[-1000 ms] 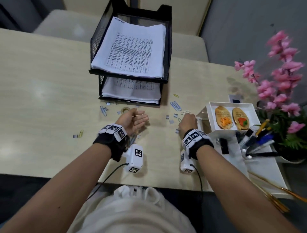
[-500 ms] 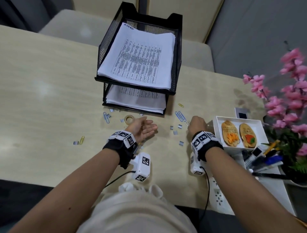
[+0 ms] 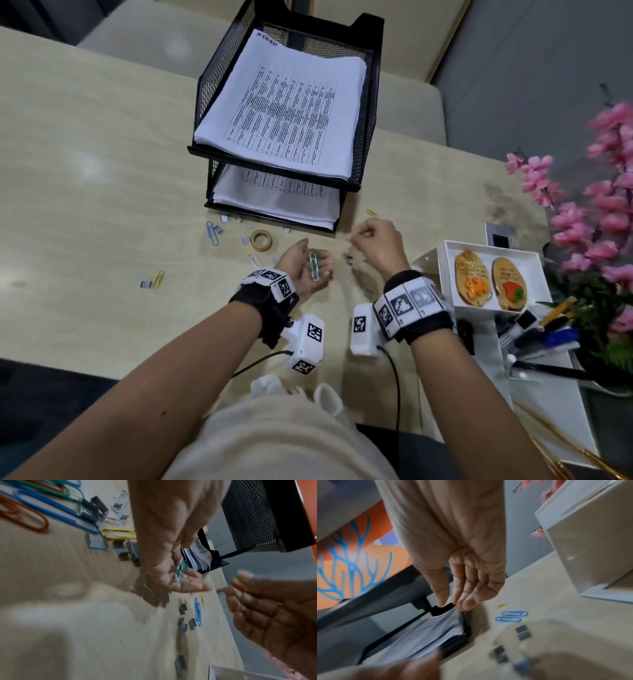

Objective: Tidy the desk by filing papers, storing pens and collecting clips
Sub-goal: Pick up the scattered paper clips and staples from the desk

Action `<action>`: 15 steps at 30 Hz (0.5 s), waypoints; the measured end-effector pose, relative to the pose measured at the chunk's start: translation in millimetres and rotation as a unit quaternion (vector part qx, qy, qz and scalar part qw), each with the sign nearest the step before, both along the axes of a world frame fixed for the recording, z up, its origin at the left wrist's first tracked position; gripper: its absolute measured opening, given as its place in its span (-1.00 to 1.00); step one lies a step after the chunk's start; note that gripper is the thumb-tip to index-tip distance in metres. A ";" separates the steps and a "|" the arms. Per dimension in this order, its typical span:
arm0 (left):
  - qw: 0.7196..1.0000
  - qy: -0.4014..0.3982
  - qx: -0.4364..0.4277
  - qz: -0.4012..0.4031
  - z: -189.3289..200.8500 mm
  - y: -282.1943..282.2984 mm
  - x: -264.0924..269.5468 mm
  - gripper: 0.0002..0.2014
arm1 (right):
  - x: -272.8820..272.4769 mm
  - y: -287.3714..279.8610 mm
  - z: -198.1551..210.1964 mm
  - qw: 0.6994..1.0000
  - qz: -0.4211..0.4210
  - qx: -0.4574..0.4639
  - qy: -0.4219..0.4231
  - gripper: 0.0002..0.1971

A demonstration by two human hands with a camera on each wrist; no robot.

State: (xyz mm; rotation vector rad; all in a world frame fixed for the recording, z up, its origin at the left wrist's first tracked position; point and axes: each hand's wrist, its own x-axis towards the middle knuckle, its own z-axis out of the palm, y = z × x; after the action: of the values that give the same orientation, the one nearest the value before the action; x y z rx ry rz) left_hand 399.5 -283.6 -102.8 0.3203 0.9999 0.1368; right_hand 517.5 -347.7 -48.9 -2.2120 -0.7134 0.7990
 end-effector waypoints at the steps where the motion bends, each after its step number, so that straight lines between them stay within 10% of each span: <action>1: 1.000 0.011 -0.006 -0.001 0.0 2.9 -1.9 -0.52 | 10.9 3.8 -5.1 0.999 -0.031 -0.013 -0.030 -0.85; 15: 0.999 0.028 0.034 -0.004 0.6 26.1 -26.7 -0.56 | 32.5 26.0 -49.1 0.964 0.024 -0.213 -0.155 -0.77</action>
State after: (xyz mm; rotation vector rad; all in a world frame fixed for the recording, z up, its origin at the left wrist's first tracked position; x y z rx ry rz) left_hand 372.8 -257.5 -102.2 0.3927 1.0509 0.1555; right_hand 550.0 -321.7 -98.0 -2.7601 -0.8034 0.6847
